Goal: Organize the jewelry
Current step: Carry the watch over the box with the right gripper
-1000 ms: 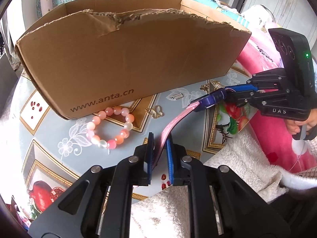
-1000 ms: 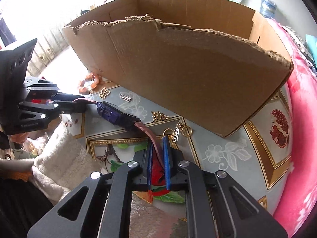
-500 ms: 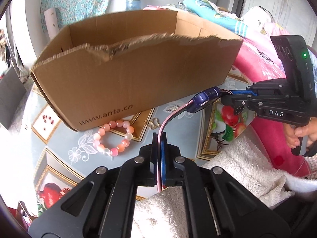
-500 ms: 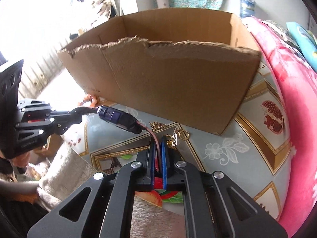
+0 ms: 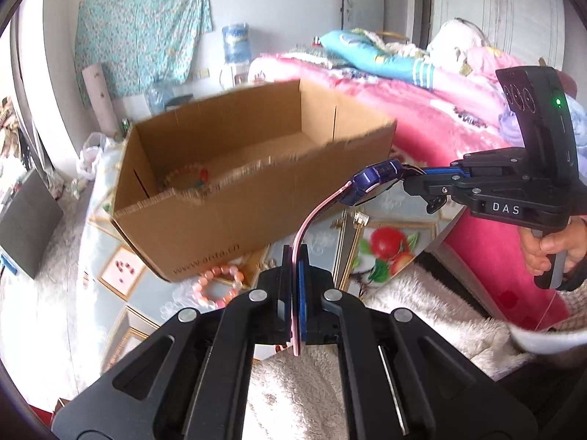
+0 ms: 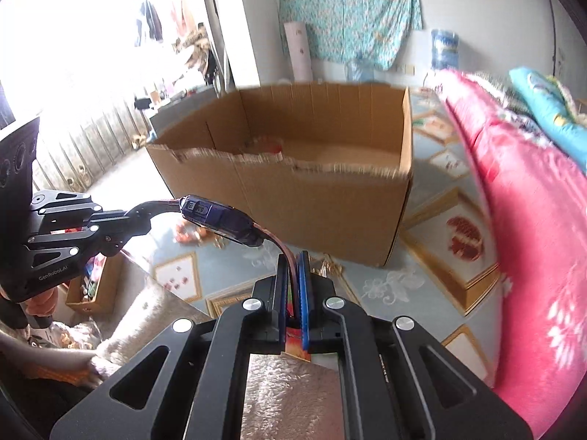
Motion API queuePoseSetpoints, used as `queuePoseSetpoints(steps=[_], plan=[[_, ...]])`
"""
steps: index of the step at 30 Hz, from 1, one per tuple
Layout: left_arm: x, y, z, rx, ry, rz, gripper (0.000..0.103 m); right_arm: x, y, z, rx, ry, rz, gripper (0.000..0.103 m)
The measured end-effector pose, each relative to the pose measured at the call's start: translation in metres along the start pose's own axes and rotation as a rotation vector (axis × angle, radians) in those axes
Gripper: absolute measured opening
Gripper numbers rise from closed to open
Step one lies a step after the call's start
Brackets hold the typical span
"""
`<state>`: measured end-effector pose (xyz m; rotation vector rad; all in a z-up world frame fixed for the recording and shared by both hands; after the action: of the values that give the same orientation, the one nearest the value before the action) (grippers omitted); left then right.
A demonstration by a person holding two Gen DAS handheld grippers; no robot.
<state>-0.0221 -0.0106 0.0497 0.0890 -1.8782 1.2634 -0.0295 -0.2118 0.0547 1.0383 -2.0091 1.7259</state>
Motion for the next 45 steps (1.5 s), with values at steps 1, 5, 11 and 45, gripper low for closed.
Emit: queuePoseSetpoints(steps=[1, 5, 11, 45], plan=[[0.006, -0.004, 0.0, -0.002, -0.002, 0.011, 0.002, 0.008, -0.004, -0.003, 0.007, -0.001, 0.024, 0.006], [0.029, -0.024, -0.003, -0.022, -0.015, 0.079, 0.002, 0.032, -0.021, -0.012, 0.047, -0.008, 0.107, 0.006], [0.04, -0.068, -0.016, -0.05, -0.057, 0.144, 0.002, 0.039, -0.071, -0.017, 0.123, -0.035, 0.168, 0.005], [-0.192, -0.109, -0.161, 0.297, 0.147, -0.515, 0.028, -0.216, -0.192, 0.024, 0.318, 0.053, -0.545, 0.019]])
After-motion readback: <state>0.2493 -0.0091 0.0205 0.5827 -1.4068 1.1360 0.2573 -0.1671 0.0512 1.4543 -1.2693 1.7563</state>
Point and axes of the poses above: each gripper's, at about its wrist camera, not at the fingertips, and x roughly against the way its jaws point, z to its right, y to its underside, the point moved 1 cm from there along -x, roughly the way its jaws point, and after that the axes turned 8 degrees about -x, right-handed, at the moved point
